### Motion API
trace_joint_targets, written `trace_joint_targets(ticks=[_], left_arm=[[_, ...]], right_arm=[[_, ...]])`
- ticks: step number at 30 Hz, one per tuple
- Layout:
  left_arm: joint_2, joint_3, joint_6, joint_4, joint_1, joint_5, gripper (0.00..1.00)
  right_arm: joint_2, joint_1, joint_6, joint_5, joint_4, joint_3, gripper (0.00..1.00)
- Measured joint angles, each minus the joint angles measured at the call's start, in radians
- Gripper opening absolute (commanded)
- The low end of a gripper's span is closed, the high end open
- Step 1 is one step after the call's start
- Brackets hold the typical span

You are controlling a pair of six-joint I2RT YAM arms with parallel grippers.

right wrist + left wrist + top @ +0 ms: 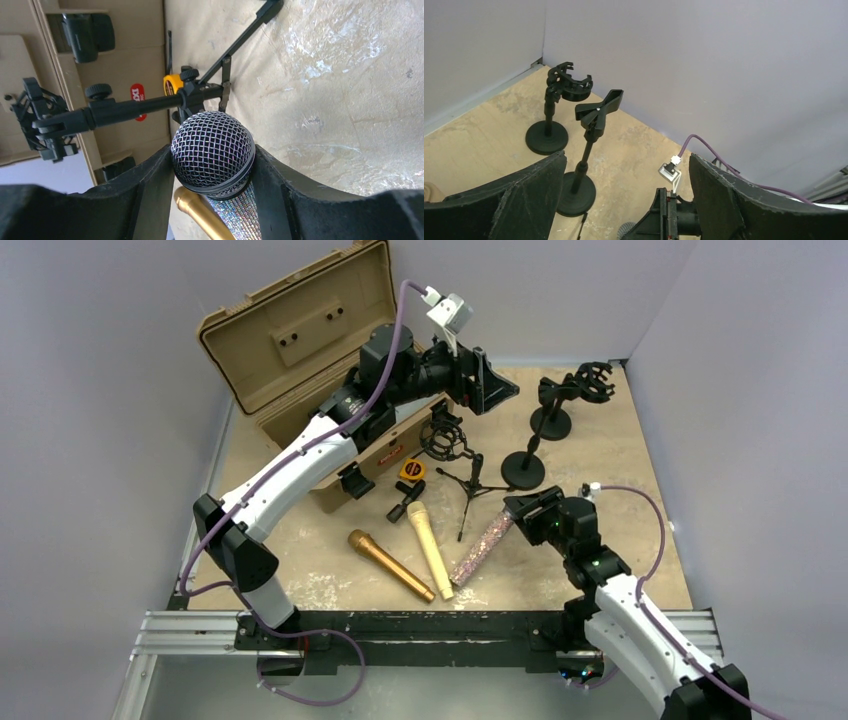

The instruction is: Remove the microphone from the stand

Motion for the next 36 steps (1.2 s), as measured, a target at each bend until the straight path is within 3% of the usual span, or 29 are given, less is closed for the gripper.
trace_joint_targets(ticks=[3, 7, 9, 14, 18, 28, 36], left_arm=[[0.000, -0.002, -0.034, 0.020, 0.000, 0.026, 0.89], [-0.001, -0.009, -0.069, 0.049, -0.002, 0.054, 0.90], [-0.002, -0.013, -0.073, 0.051, -0.002, 0.058, 0.90], [-0.002, -0.017, -0.078, 0.050, -0.002, 0.059, 0.90], [-0.002, -0.017, -0.071, 0.046, -0.002, 0.057, 0.90], [-0.004, -0.017, -0.042, 0.019, -0.008, 0.044, 0.90], [-0.049, -0.017, 0.008, -0.014, -0.056, 0.021, 0.90]], right_arm=[[-0.006, 0.000, 0.031, 0.036, 0.003, 0.000, 0.56], [0.035, 0.000, 0.053, 0.068, 0.006, 0.006, 0.82], [0.067, 0.000, 0.056, 0.077, 0.005, 0.012, 0.88], [0.092, 0.000, 0.050, 0.084, 0.002, 0.020, 0.88], [0.077, 0.000, -0.011, 0.102, -0.004, 0.056, 0.95], [-0.085, 0.000, -0.259, 0.179, 0.017, 0.362, 0.99], [0.159, -0.037, -0.352, 0.200, 0.124, 0.591, 0.99]])
